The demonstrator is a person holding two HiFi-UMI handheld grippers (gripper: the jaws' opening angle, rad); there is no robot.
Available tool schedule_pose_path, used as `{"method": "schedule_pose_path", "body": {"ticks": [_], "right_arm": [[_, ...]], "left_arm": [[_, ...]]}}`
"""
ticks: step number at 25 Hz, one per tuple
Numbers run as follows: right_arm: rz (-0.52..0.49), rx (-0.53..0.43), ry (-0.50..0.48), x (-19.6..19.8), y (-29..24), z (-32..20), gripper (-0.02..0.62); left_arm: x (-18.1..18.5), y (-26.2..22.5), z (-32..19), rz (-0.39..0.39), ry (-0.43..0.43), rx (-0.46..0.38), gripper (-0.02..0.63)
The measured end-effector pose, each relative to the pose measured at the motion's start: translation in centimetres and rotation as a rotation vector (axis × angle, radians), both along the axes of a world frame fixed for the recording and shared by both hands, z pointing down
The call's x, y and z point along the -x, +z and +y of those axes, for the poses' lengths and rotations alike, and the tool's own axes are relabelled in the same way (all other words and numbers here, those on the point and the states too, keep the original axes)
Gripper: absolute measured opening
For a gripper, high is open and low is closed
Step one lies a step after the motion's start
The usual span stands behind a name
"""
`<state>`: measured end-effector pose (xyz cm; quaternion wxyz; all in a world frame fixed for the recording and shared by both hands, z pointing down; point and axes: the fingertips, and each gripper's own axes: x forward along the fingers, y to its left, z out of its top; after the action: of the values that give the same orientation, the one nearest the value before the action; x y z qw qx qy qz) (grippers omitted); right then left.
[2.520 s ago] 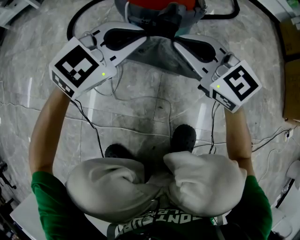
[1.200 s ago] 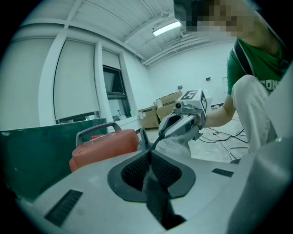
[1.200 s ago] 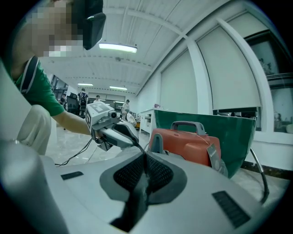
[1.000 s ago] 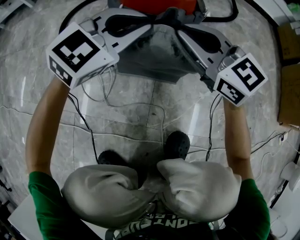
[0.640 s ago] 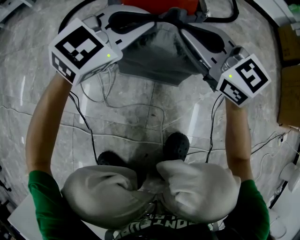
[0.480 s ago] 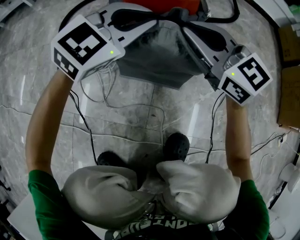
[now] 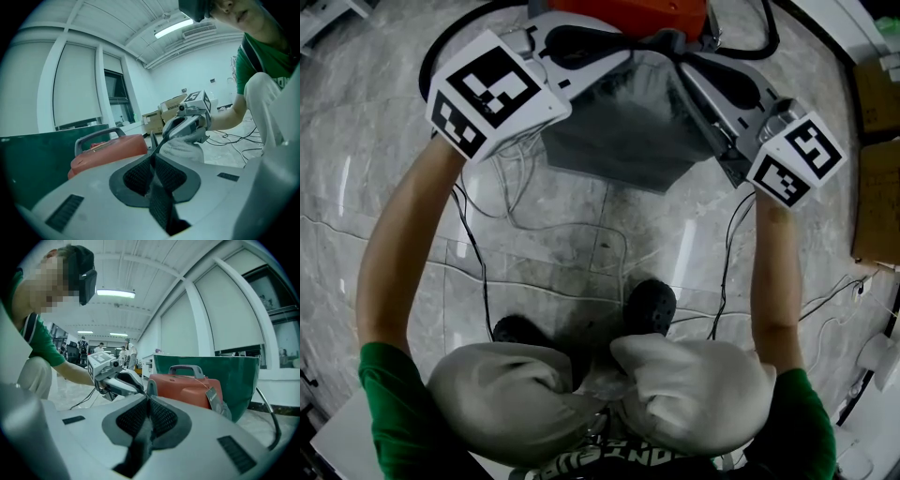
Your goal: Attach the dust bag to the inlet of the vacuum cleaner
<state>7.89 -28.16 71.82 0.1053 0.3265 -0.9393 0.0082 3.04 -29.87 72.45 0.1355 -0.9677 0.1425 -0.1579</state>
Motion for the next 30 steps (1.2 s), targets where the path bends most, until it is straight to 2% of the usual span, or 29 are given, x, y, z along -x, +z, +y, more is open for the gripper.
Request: {"method": "schedule_pose_path", "body": {"ticks": [4, 11, 19, 24, 30], "right_arm": [[-0.048, 0.025, -0.018, -0.1, 0.3, 0.1, 0.026], [-0.037, 0.029, -0.02, 0.4, 0.6, 0.6, 0.026], [-0.045, 0.023, -0.005, 0.0, -1.1, 0.8, 0.026], [-0.025, 0.009, 0.009, 0.0, -1.6, 0.7, 0.026], [-0.072, 0.037, 0.008, -0.2, -2.8, 0.6, 0.026]], "left_arm": [[0.0, 0.2, 0.1, 0.01, -0.008, 0.003, 0.037], [0.6, 0.5, 0.6, 0.015, -0.012, -0.008, 0.037], [0.9, -0.6, 0.7, 0.02, -0.02, -0.057, 0.037], [1.2, -1.7, 0.4, 0.044, -0.03, -0.058, 0.037], [1.0, -1.6, 0.5, 0.025, -0.002, -0.059, 0.035]]}}
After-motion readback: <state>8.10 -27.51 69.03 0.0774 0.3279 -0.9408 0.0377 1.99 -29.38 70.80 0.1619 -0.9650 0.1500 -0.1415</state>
